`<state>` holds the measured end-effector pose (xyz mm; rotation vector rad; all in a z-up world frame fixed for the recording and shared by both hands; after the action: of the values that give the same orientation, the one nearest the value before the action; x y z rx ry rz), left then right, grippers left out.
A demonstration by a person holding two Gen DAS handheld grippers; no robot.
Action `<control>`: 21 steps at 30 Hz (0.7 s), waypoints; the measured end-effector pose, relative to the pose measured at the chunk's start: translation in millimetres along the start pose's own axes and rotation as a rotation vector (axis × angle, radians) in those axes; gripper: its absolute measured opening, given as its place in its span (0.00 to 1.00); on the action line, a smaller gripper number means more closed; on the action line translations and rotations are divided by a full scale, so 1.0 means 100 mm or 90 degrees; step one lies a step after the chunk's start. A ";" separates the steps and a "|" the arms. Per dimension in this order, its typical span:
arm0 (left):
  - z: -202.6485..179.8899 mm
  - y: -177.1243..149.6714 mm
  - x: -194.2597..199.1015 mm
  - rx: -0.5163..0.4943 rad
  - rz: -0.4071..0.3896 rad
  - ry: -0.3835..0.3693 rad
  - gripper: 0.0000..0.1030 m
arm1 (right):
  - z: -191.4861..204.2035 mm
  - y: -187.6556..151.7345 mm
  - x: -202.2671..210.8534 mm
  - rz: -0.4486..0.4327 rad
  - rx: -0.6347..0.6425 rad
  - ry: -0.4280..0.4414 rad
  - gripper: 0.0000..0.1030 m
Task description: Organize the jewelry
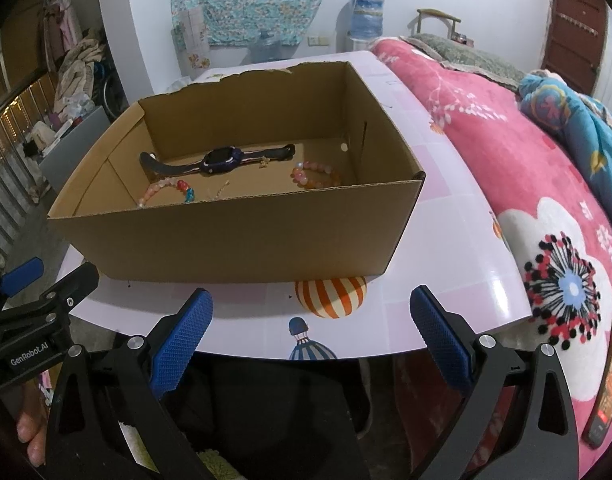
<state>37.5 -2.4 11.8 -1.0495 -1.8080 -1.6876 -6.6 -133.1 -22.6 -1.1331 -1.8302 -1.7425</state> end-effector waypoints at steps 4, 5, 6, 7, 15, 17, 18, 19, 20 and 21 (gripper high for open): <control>0.00 -0.01 0.00 0.002 0.000 0.000 0.95 | 0.02 0.00 0.00 0.001 -0.001 0.000 0.92; 0.00 -0.01 0.00 0.001 0.000 0.000 0.95 | 0.02 0.00 0.00 0.001 -0.001 0.001 0.92; 0.00 -0.01 0.00 0.001 0.000 0.000 0.95 | 0.02 0.00 0.00 0.001 -0.001 0.000 0.92; 0.00 0.00 0.00 0.002 0.000 0.000 0.95 | 0.02 0.00 0.00 0.002 -0.001 0.000 0.92; 0.00 -0.01 0.00 0.002 0.001 0.000 0.95 | 0.02 0.00 0.00 0.002 -0.002 0.001 0.92; 0.00 -0.01 0.00 0.002 0.002 -0.001 0.95 | 0.02 0.00 0.00 0.003 -0.003 0.002 0.92; 0.00 -0.01 0.00 0.002 0.001 0.000 0.95 | 0.02 0.00 0.00 0.003 -0.003 0.002 0.92; 0.00 -0.01 0.00 0.003 0.001 0.000 0.95 | 0.02 0.00 0.00 0.003 -0.003 0.002 0.92; 0.00 -0.01 0.00 0.004 0.001 0.000 0.95 | 0.02 0.00 0.00 0.003 -0.003 0.002 0.92; 0.01 -0.01 0.00 0.004 0.002 -0.001 0.95 | 0.03 0.00 0.00 0.003 -0.003 0.001 0.92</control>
<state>37.0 -1.9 10.7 -1.0504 -1.8104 -1.6795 -6.0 -130.7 -23.2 -1.1365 -1.8214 -1.7451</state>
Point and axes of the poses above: each gripper's, at about its wrist camera, not at the fingertips, and x roughly against the way its jaws point, z to its left, y to its top, the point moved 3 cm from there along -x, roughly the way its jaws point, and after that the axes turned 12 degrees about -y, right-handed, at the moved point
